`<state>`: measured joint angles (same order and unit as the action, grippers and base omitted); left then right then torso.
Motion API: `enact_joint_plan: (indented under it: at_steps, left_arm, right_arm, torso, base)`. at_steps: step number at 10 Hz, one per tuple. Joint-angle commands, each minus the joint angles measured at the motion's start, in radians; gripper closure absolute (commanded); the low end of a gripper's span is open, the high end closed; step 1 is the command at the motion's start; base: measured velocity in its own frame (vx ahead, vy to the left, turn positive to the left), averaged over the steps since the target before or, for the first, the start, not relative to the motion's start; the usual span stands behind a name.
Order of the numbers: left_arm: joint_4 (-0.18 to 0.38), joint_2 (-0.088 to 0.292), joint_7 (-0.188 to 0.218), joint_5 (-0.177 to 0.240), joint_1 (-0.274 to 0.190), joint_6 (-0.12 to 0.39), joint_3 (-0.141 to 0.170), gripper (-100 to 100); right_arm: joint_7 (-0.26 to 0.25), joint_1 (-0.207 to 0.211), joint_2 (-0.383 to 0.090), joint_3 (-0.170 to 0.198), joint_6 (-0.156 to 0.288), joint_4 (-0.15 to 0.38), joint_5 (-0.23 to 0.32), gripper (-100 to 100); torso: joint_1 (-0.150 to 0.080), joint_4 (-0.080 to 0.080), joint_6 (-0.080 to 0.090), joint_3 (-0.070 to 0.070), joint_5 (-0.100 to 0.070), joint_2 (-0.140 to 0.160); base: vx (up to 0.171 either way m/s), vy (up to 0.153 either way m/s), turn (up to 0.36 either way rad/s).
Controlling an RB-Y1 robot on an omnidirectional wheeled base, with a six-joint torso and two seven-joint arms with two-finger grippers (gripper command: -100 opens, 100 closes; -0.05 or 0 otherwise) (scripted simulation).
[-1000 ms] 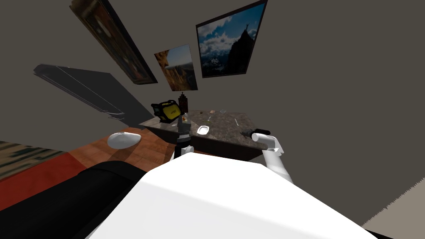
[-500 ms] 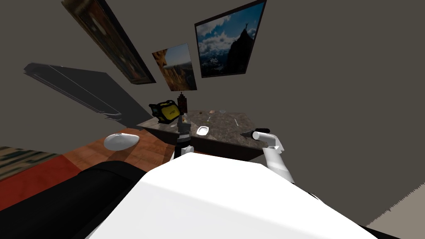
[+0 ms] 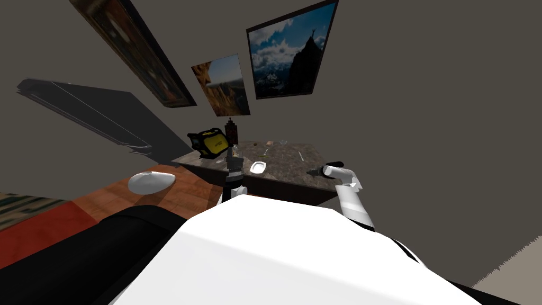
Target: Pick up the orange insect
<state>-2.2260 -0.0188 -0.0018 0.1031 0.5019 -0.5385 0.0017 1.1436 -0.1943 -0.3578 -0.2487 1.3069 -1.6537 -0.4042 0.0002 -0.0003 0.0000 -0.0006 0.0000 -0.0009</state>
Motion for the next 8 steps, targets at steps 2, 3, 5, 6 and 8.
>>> enact_joint_plan:
  at_steps: [2, 3, 5, 6, 8]
  left_arm:
    - [0.0, 0.0, 0.0, 0.0, 0.0, 0.0, 0.0, 0]
    - [0.0, 0.0, 0.0, 0.0, 0.0, 0.0, 0.0, 0]
    - [0.0, 0.0, 0.0, 0.0, 0.0, 0.0, 0.0, 0]
    - [0.0, 0.0, 0.0, 0.0, 0.0, 0.0, 0.0, 0]
    - [0.0, 0.0, 0.0, 0.0, 0.0, 0.0, 0.0, 0]
  right_arm:
    - [0.048, -0.019, -0.014, -0.01, 0.073, 0.022, -0.015, -100]
    - [0.074, -0.033, -0.023, -0.015, 0.101, 0.038, -0.023, -100]
    - [0.096, -0.044, -0.032, -0.019, 0.142, 0.053, -0.031, -100]
    - [0.116, -0.053, -0.041, -0.023, 0.169, 0.065, -0.037, -100]
    - [0.143, -0.067, -0.055, -0.027, 0.208, 0.082, -0.046, -100]
  torso:
    - [0.0, 0.0, 0.0, 0.0, 0.0, 0.0]
    - [0.0, 0.0, 0.0, 0.0, 0.0, 0.0]
    - [0.0, 0.0, 0.0, 0.0, 0.0, 0.0]
    - [0.0, 0.0, 0.0, 0.0, 0.0, 0.0]
    - [0.0, 0.0, 0.0, 0.0, 0.0, 0.0]
  base:
    - [0.014, 0.006, -0.019]
    - [0.024, 0.012, -0.025]
    - [0.016, 0.012, -0.013]
    - [0.015, 0.015, -0.02]
    - [0.013, 0.014, -0.014]
